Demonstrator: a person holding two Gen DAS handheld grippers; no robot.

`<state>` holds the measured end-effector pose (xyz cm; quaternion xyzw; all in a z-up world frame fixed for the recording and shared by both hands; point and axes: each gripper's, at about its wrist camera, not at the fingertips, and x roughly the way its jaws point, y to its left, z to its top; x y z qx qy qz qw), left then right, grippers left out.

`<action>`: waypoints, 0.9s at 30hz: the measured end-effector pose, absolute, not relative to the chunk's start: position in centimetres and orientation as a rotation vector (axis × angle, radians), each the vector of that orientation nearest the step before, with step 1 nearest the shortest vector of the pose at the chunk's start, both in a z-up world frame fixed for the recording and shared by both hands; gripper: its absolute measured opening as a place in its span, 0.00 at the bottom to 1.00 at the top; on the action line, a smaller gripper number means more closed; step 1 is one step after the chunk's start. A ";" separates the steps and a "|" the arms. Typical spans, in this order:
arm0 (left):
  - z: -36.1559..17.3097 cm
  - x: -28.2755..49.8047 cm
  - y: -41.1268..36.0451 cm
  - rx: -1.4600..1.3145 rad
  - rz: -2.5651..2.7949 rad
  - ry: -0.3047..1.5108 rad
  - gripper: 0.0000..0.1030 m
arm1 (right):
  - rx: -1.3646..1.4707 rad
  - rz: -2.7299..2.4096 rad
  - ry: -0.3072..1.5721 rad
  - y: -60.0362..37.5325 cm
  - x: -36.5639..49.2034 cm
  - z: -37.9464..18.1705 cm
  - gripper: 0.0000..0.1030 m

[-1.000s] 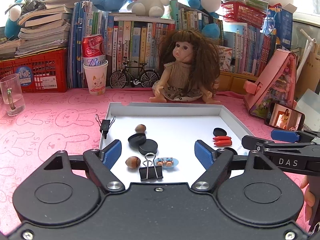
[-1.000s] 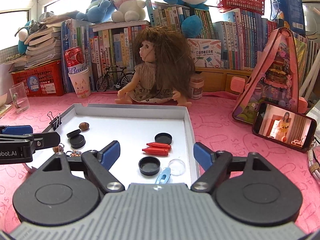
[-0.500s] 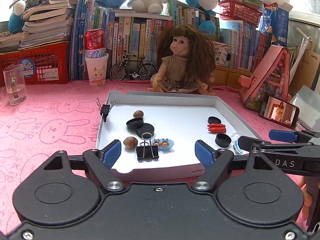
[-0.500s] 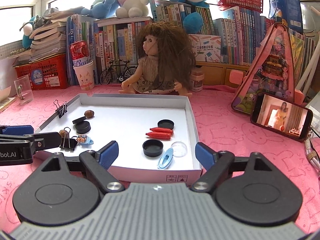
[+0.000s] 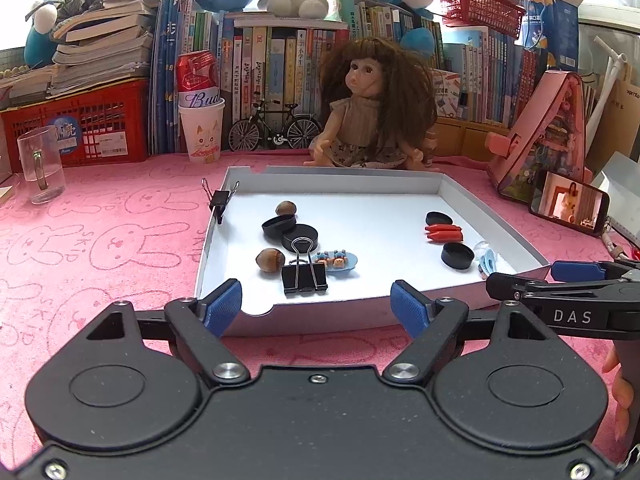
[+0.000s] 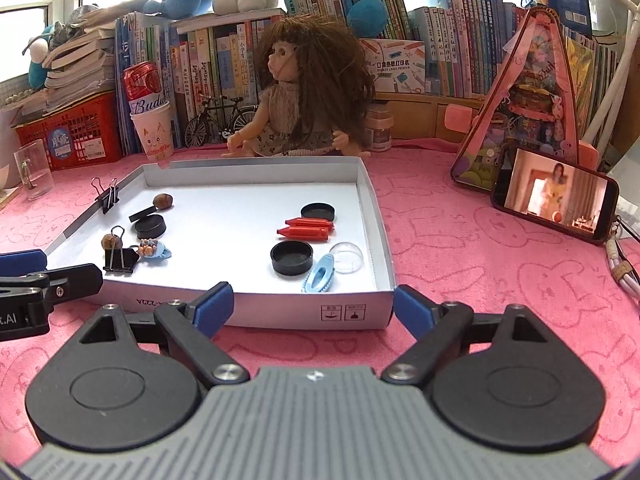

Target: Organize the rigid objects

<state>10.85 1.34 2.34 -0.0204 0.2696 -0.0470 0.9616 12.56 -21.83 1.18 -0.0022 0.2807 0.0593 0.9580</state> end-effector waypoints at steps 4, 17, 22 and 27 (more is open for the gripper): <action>2.0 10.5 0.8 -0.010 -0.081 0.533 0.79 | -0.007 0.108 0.585 -21.9 12.5 0.5 0.90; 0.5 9.6 0.4 -0.008 -0.045 0.566 0.79 | -0.001 0.102 0.624 -22.1 12.5 -0.4 0.93; 0.2 9.9 0.6 -0.002 -0.019 0.578 0.79 | -0.003 0.111 0.648 -21.9 12.5 -0.8 0.95; -0.4 10.3 0.5 0.011 0.013 0.612 0.80 | -0.023 0.117 0.651 -21.5 12.2 -1.0 0.99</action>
